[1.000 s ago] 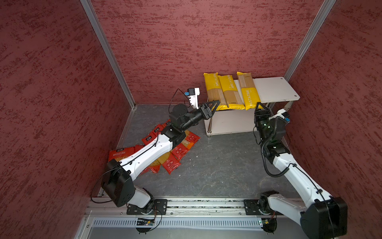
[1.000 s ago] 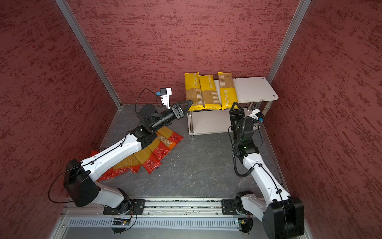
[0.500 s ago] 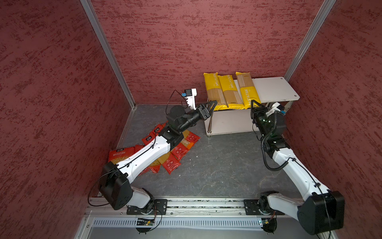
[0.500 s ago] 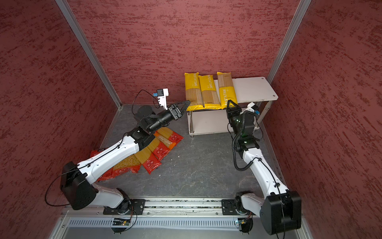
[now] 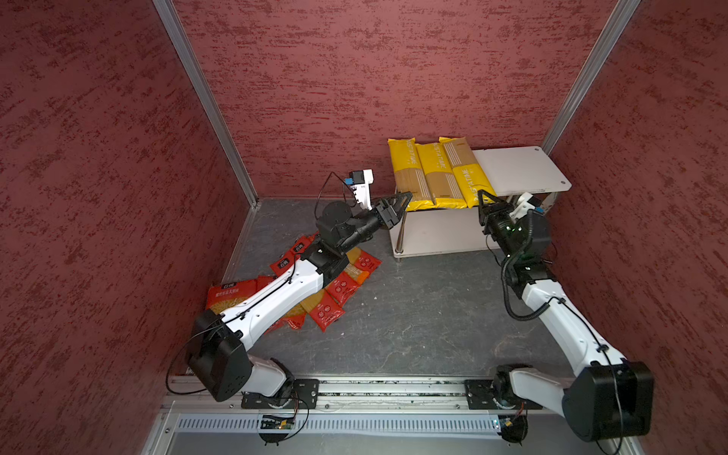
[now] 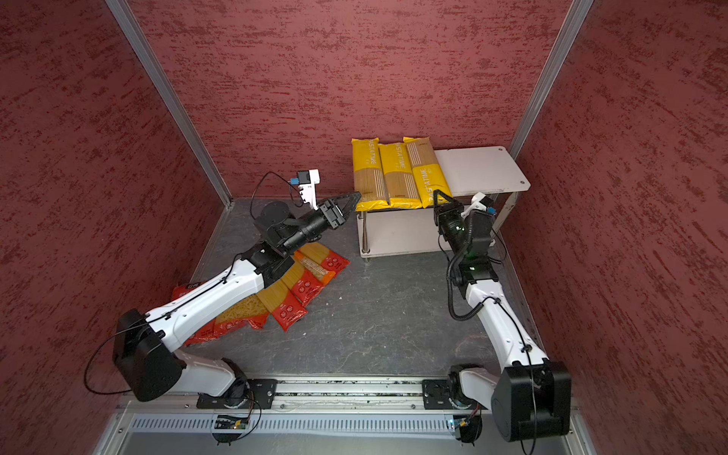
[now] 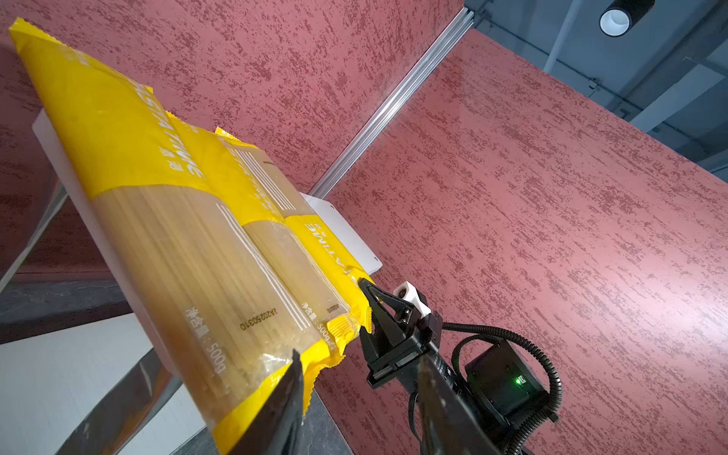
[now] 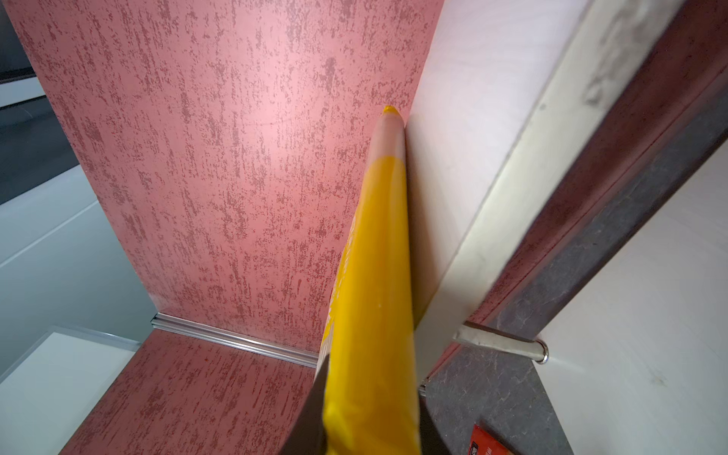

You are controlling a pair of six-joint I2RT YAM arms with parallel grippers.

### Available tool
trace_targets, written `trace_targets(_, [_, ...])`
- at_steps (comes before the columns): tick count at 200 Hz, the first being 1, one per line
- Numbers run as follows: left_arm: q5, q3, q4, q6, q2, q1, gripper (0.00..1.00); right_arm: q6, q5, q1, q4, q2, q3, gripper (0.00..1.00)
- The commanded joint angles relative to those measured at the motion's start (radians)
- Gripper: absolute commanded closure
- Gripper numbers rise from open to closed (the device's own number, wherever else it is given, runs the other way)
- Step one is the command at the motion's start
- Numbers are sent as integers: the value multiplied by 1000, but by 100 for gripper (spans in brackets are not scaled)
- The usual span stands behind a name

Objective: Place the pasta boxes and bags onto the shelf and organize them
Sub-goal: 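Withdraw both grippers from the shelf and lower them toward the floor bags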

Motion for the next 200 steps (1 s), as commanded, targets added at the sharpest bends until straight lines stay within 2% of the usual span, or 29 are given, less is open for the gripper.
trace_targets(1, [-3, 3, 5, 23, -14, 4, 53, 17, -33, 3, 25, -4, 11, 84])
trace_targets(11, [-5, 3, 3, 25, -16, 6, 53, 18, -38, 3, 24, -6, 10, 81])
trace_targets(39, [-7, 0, -8, 35, -21, 5, 53, 9, -18, 1, 2, -31, -1, 62])
trace_targets(88, [-43, -38, -83, 126, -78, 8, 53, -90, -21, -12, -114, -125, -4, 54])
trace_targets(125, [-80, -98, -158, 202, -140, 9, 53, -140, -37, -12, -211, -210, -47, 52])
trace_targets(174, [-132, -196, -220, 234, -218, 12, 52, -130, -56, -2, -242, -309, -150, 52])
trace_targets(200, [-133, -212, -227, 225, -231, 10, 52, -135, -65, -1, -239, -304, -139, 57])
